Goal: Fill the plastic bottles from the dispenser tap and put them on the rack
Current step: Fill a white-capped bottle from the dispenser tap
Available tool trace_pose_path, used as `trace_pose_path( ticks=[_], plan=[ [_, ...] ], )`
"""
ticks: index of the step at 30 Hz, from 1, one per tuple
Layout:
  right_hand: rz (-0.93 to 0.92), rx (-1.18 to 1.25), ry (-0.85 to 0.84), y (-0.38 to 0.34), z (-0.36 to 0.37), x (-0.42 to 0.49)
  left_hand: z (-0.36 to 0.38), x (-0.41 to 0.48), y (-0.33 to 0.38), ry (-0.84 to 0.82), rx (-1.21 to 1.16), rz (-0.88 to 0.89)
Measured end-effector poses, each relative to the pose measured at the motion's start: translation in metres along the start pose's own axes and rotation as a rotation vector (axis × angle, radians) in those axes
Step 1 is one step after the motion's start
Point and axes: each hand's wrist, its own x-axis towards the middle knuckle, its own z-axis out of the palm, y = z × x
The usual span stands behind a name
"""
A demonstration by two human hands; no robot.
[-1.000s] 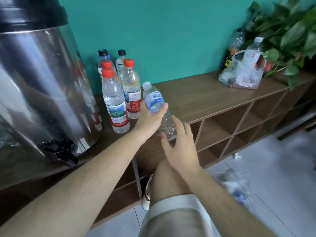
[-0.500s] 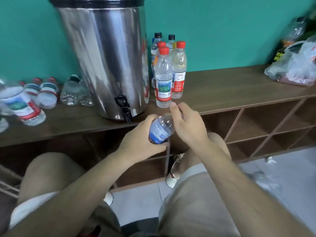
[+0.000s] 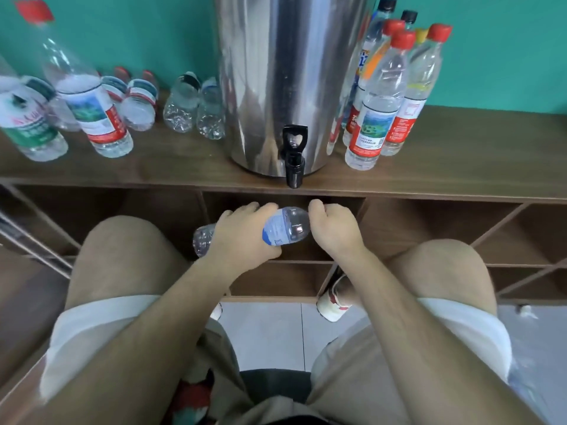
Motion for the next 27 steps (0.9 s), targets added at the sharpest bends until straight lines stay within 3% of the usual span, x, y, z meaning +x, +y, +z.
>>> trace_pose_path(
  ticks=[4,9,12,18,21,27],
  plan=[
    [-0.345,0.016,0.037,0.006,-0.012,0.000,-0.004,0.007,-0.006,-0.134,-0.306,-0.073],
    [-0.451,0.040,-0.127,0.012,-0.028,0.006,-0.001,0.006,-0.010,-0.234,-0.634,-0.162],
    [-0.544,0.096,-0.005,0.016,-0.035,0.009,0.001,0.008,-0.009,-0.257,-0.710,-0.195],
    [-0.383,0.159,0.281,0.014,-0.045,0.018,0.009,0.008,0.004,-0.256,-0.784,-0.275],
    [-0.324,0.068,0.316,0.013,-0.046,0.027,0.013,0.009,0.010,-0.224,-0.796,-0.272],
    [-0.381,-0.151,0.357,0.010,-0.038,0.039,0.022,0.012,0.013,-0.168,-0.867,-0.283]
  ],
)
